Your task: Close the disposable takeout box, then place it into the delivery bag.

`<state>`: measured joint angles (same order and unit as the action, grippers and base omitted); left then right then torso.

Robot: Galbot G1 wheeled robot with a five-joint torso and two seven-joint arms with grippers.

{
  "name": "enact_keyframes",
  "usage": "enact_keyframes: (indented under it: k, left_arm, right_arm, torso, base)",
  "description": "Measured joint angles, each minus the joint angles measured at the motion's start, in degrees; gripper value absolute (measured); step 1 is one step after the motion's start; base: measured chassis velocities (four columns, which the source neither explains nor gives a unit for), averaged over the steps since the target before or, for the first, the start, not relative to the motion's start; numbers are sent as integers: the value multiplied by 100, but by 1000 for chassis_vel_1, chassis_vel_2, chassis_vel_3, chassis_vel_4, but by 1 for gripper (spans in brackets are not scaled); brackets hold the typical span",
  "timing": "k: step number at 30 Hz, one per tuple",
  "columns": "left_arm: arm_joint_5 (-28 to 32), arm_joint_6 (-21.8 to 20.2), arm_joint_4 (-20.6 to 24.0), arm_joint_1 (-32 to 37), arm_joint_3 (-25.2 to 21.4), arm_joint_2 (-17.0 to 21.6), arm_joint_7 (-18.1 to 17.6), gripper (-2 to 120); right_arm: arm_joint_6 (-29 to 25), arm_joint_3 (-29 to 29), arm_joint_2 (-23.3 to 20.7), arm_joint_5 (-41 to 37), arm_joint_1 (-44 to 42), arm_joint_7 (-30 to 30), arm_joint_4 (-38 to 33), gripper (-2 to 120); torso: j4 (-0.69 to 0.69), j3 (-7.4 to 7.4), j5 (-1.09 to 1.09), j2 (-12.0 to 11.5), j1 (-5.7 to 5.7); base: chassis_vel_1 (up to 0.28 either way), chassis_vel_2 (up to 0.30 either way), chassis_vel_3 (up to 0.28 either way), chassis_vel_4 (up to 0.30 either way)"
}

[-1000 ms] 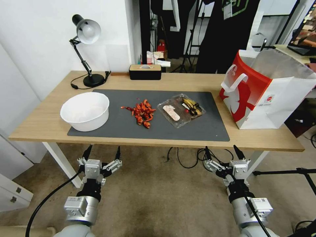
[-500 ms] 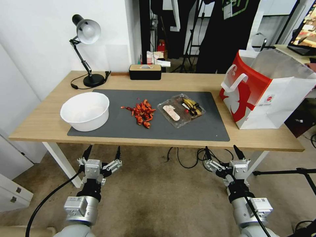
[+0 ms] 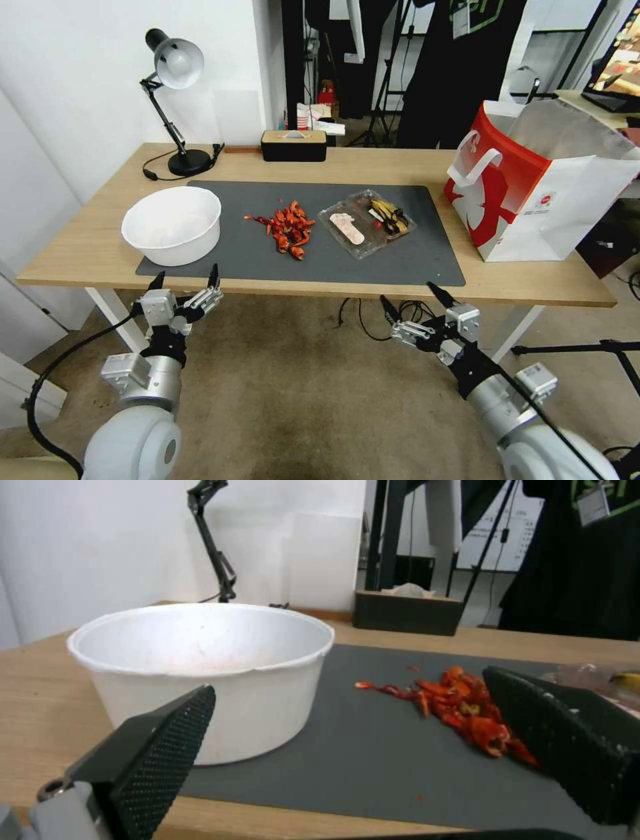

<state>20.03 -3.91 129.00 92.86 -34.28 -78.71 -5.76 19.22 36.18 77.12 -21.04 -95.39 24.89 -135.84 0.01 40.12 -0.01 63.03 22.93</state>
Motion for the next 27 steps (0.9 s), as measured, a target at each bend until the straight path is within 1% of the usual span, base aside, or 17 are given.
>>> enact_keyframes:
  k: [3,9,10,11,12,13,14,15,17,18,19,21,27]
  left_arm:
    - [1,-13,4,11,38,0,15,100]
    - [-7,-24,-2,4,44,16,22,100]
    - [-6,-27,-5,-1,38,26,23,100]
    - [0,-31,-8,-8,33,41,26,100]
    - [0,-31,-8,-8,33,41,26,100]
    - [12,-31,-22,-11,22,55,31,100]
    - [12,-31,-22,-11,22,55,31,100]
    - [23,-31,-35,-7,13,63,44,100]
    - [43,-20,-52,14,12,71,80,100]
    - [43,-20,-52,14,12,71,80,100]
    - [47,-10,-59,27,11,71,89,100]
    - [48,5,-68,48,16,61,101,100]
    - [48,46,-95,61,32,27,145,100]
  right_arm:
    - [102,22,-41,-105,38,124,-18,100]
    - [111,40,-53,-125,42,132,-18,100]
    - [122,87,-80,-154,56,138,-18,100]
    - [129,253,-180,-268,105,126,-10,100]
    - [129,253,-180,-268,105,126,-10,100]
    - [126,598,-374,-442,204,47,38,100]
    - [126,598,-374,-442,204,47,38,100]
    - [116,833,-512,-592,277,-26,80,100]
    - [121,934,-657,-891,404,-157,206,100]
    - [121,934,-657,-891,404,-157,206,100]
    - [118,1007,-772,-1095,516,-265,320,100]
    - [106,1074,-1026,-1368,733,-398,533,100]
    - [71,928,-1270,-1512,973,-539,861,100]
  torso:
    - [-1,0,1,0,0]
    - [-2,-1,3,-1,0]
    - [-1,-1,-1,0,0]
    - [-2,-1,7,0,-1]
    - [-2,-1,7,0,-1]
    - [0,-1,-2,0,-1]
    - [0,-1,-2,0,-1]
    - [-1,-1,-1,0,-1]
    - [-4,-1,6,-1,-1]
    - [-4,-1,6,-1,-1]
    - [-3,-1,0,0,-1]
    - [2,-1,2,-1,-1]
    - [-2,-1,2,0,-1]
  base:
    - [0,0,0,0]
    - [0,0,0,0]
    - [0,0,0,0]
    - [0,0,0,0]
    - [0,0,0,0]
    - [0,0,0,0]
    - [0,0,0,0]
    - [0,0,0,0]
    - [0,0,0,0]
    - [0,0,0,0]
    - [0,0,0,0]
    - [0,0,0,0]
    - [0,0,0,0]
